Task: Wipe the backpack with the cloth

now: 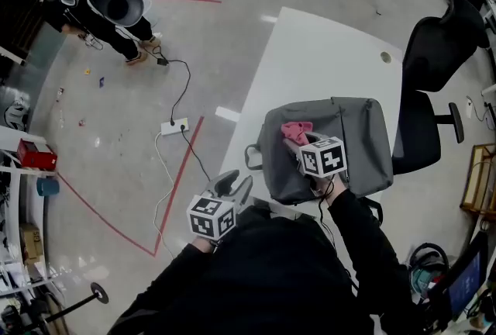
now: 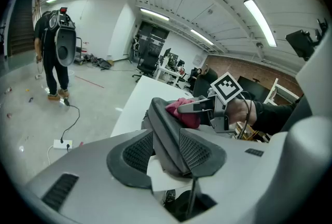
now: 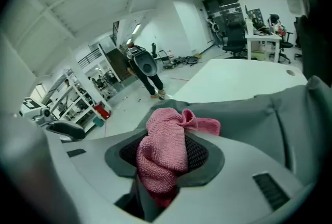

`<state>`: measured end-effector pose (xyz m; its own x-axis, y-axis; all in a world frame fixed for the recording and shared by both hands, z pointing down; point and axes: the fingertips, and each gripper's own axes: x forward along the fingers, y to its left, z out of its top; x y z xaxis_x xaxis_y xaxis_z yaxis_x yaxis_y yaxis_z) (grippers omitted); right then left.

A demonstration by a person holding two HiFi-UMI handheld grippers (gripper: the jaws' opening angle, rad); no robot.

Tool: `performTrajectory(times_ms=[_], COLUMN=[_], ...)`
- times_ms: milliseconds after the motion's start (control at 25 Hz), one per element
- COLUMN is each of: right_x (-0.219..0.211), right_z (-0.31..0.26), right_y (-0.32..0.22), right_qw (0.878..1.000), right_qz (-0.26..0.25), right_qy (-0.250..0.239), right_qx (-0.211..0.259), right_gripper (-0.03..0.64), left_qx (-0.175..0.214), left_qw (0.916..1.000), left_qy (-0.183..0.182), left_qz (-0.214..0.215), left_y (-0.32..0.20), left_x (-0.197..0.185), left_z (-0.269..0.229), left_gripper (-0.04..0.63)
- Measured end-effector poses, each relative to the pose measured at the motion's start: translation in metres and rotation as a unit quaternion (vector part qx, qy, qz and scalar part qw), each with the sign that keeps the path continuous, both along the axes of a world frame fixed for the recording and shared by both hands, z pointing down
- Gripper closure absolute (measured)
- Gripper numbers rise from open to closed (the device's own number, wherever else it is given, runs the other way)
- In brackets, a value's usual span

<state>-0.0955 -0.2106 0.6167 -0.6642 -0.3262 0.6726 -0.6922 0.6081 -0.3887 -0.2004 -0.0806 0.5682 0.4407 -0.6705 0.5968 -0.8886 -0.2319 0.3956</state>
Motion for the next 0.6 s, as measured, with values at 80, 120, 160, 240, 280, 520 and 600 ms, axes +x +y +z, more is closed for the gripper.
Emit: performTrajectory(times_ms=[80,120,160,240,280,520,600], right_x=[0.043,0.066,0.09,0.135,0.155,0.262,0.293], right_z=[0.003,0.003,0.002,-0.002,-0.005,-0.041,-0.046], right_y=[-0.013,-0.017,-0.022,-0.031,-0.037,-0.07,-0.078], right_qw=[0.999,0.998,0.997,0.995,0.993,0.978,0.973], right_qz=[0.037,0.052,0.065,0.085,0.092,0.161,0.18], right_qy=[0.016,0.025,0.034,0.055,0.066,0.117,0.123], right_qx=[-0.001,0.002,0.008,0.017,0.021,0.069,0.075], right_gripper=[0.454,0.454,0.454,0.454,0.454,0.454,0.454], left_qx=[0.002,0.002,0.003,0.006,0.008,0.018,0.022], left_qw=[0.9999,0.9999,0.9998,0.9997,0.9996,0.9994,0.9993], left_qy=[0.001,0.001,0.001,0.0,-0.001,-0.008,-0.009], left_qz=[0.01,0.015,0.019,0.025,0.028,0.03,0.027], left_y=[-0.003,-0.005,-0.006,-0.01,-0.013,-0.025,-0.026], left_x=[0.021,0.032,0.044,0.067,0.077,0.119,0.13], left_z=[-0.001,-0.001,-0.001,-0.002,-0.003,-0.009,-0.011], left_gripper=[0.436,0.436,0.436,0.436,0.436,0.436,0.436])
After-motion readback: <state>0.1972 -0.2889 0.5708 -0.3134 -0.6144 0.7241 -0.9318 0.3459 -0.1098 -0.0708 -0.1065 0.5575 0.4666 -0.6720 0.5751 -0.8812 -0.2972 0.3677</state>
